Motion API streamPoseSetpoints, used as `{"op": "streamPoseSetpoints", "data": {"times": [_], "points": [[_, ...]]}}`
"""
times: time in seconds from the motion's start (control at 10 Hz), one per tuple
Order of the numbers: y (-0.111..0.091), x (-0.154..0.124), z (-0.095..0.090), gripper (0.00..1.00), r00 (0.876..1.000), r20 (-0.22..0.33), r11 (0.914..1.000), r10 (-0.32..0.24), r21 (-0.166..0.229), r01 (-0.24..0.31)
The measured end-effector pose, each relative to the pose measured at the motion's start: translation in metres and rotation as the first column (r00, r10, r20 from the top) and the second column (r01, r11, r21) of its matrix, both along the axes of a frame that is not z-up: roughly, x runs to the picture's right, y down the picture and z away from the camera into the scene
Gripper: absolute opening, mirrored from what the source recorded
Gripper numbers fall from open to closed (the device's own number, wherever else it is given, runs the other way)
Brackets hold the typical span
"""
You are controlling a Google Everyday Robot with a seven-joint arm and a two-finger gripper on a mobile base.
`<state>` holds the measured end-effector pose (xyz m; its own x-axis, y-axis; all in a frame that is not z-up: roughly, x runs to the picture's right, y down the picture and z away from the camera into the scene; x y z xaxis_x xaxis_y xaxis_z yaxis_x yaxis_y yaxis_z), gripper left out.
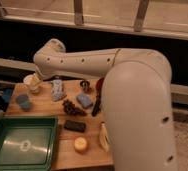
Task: Place towel in plastic cup
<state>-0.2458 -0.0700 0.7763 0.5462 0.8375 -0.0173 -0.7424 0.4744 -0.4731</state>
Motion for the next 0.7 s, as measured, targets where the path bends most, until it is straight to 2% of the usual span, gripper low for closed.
{"op": "streamPoseSetpoints", "data": {"times": [0.2,0.5,0.7], "points": [[-0.002,-0.005,0.010,0.80,1.000,0.002,0.9998,-0.008,-0.016,0.008],[-0.002,-0.001,0.007,0.80,1.000,-0.009,0.9997,-0.021,-0.011,0.021],[-0.001,0.007,0.007,0.80,0.997,-0.074,0.9995,-0.031,0.000,0.032]]}}
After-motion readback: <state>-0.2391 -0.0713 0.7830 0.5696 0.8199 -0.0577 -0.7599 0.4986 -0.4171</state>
